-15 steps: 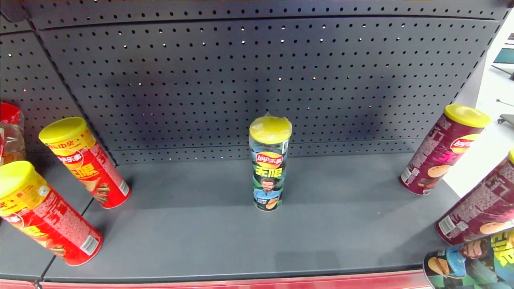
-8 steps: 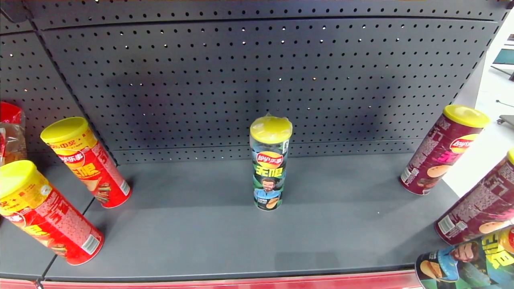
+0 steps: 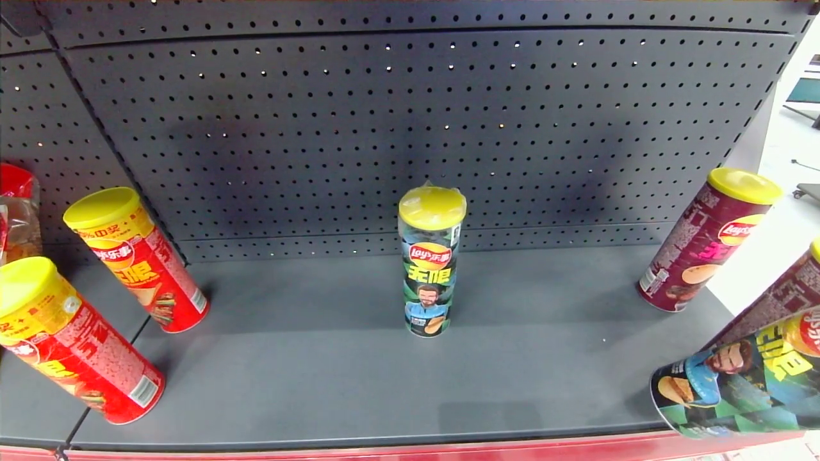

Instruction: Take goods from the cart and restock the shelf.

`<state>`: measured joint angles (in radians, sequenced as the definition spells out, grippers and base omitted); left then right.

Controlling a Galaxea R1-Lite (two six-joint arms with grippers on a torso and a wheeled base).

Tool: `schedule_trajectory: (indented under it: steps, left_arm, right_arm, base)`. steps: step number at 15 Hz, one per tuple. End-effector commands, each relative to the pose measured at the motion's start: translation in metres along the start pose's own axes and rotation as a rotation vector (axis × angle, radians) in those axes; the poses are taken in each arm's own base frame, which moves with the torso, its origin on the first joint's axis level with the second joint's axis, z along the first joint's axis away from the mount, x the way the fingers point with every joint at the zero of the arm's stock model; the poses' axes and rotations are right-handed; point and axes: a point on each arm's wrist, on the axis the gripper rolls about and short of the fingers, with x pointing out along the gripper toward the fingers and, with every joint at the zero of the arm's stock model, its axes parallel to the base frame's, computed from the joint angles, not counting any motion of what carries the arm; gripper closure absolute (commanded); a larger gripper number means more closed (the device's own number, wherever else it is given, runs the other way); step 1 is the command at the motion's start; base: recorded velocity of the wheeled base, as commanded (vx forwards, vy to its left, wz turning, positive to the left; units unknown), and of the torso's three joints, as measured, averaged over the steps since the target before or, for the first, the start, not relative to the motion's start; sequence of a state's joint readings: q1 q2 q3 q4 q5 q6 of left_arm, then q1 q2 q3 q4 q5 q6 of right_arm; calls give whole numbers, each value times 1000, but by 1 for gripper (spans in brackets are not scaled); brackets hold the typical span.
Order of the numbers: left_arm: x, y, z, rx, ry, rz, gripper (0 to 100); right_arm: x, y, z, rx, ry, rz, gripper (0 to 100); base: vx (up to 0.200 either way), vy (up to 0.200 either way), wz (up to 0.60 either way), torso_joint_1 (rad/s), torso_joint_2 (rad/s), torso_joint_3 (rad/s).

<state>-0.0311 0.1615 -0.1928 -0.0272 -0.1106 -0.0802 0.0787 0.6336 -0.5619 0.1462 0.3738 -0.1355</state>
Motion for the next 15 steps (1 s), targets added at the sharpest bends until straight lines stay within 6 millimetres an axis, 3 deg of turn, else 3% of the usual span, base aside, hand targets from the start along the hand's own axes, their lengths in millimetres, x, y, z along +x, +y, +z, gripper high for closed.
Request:
schedule_trajectory:
  steps: [1, 3, 7, 8, 12, 15]
  left_arm:
    - [48, -7, 72, 4, 106, -273, 0]
    - [83, -13, 64, 36, 269, -507, 0]
    - [143, -32, 60, 123, 411, -715, 0]
    - [167, -44, 58, 123, 463, -769, 0]
    - [229, -72, 48, 138, 464, -824, 0]
    - [251, -81, 32, 166, 493, -851, 0]
  right_arm:
    - [6, -2, 0, 6, 26, 19, 100]
    - [6, 1, -3, -4, 34, 72, 100]
    - [10, 3, -2, -11, 45, 123, 100]
    - [13, 2, -2, -10, 58, 135, 100]
    - [15, 2, 0, -10, 58, 150, 100]
    - [12, 3, 1, -14, 47, 146, 100]
  base:
    - [0, 0, 0, 0, 0, 0]
    - [0, 0, 0, 0, 0, 0]
    - [0, 0, 0, 0, 0, 0]
    - [0, 0, 0, 0, 0, 0]
    - [0, 0, 0, 0, 0, 0]
    - [0, 0, 0, 0, 0, 0]
